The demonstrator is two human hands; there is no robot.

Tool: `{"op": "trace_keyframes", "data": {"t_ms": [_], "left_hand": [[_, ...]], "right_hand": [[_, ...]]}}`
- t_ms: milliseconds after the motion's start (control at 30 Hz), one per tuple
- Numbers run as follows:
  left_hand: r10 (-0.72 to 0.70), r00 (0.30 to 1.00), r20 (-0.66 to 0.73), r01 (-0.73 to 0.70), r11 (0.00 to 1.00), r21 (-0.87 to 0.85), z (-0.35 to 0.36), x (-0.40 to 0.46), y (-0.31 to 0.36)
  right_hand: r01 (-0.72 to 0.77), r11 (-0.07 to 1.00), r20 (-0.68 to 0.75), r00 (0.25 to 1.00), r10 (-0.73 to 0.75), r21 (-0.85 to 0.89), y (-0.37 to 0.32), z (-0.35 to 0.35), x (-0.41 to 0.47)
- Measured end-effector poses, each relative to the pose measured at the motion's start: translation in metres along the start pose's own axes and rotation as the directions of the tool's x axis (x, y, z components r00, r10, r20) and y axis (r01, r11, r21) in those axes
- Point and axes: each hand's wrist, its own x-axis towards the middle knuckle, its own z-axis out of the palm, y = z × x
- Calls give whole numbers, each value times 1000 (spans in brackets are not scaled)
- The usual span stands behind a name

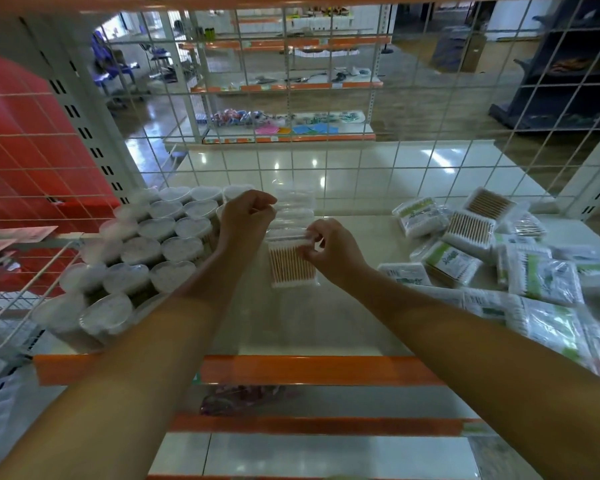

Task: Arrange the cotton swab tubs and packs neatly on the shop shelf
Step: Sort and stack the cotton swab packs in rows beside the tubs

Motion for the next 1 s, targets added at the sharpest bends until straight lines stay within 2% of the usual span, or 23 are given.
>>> {"op": "trace_keyframes", "data": {"t_ms": [167, 333, 600, 1000], "left_hand": [[74, 997, 2, -73, 982, 172, 10, -2, 3], [136, 990, 37, -141, 964, 224, 27, 3, 13], [152, 984, 94, -166, 973, 158, 87, 8, 40], [97, 972, 214, -128, 983, 132, 197, -1, 77]], "right_hand": [[0, 998, 47, 999, 2, -60, -5, -5, 4], [-45, 999, 58, 997, 46, -13, 1, -24, 8], [-130, 989, -62, 990, 126, -68, 46, -80, 15], [-386, 913, -239, 907, 347, -136, 146, -178, -2]]}}
